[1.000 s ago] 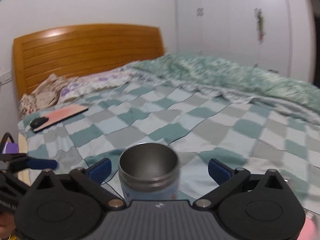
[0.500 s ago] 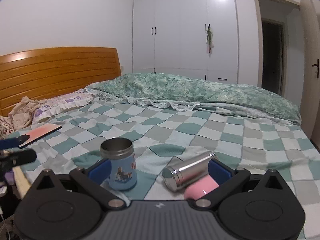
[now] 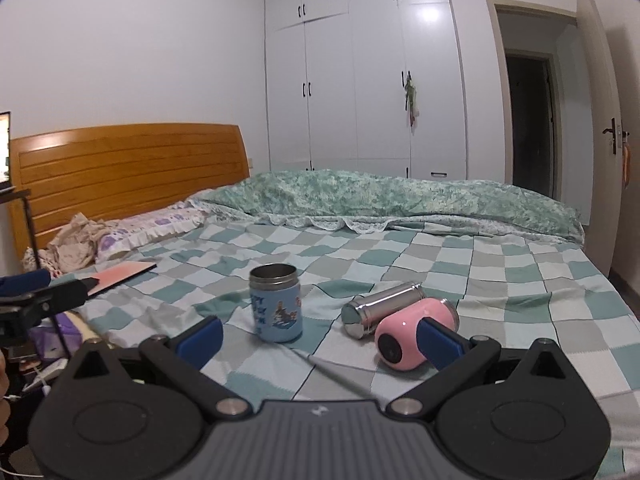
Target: Flip cup upright
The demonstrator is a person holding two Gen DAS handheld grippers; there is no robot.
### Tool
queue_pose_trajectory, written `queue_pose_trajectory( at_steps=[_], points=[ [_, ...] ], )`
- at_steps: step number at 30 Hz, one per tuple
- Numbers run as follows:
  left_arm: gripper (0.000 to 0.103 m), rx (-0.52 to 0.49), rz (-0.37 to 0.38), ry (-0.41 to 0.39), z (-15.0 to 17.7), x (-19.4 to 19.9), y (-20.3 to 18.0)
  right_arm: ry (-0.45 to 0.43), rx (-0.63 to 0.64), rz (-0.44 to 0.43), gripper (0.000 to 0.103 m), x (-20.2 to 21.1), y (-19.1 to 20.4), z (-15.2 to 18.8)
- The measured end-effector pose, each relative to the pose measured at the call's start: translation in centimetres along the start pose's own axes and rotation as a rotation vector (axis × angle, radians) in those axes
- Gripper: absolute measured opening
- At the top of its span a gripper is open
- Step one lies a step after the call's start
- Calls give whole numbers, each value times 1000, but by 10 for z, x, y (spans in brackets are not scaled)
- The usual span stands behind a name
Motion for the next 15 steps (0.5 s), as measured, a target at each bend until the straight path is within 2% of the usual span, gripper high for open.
queue_pose_trajectory(
  at_steps=[5, 7, 9, 11, 15],
  points=[
    [103, -5, 11, -13, 8, 40, -13, -6, 10, 8, 103, 32, 10, 15],
    [103, -15, -6, -25, 14, 55, -19, -2, 8, 3, 103, 44, 13, 23],
    [103, -20, -30, 1, 21, 65, -26, -8, 2, 3, 103, 54, 14, 31],
    [103, -9, -5, 21, 26, 76, -33, -15, 1, -3, 103, 63, 17, 38],
    [103, -25, -13, -33, 29, 96, -38, -56, 28, -1, 103, 86, 22, 46]
  ],
)
Point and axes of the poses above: each gripper's, at about its wrist camera, not at the fingertips, and x roughly against the way its jaws point, y to its left, z to its underside, the point moved 2 cm from there along -x, roughly the way its jaws point, and after that the axes turned 13 degrees about z, right-handed, at the moved point
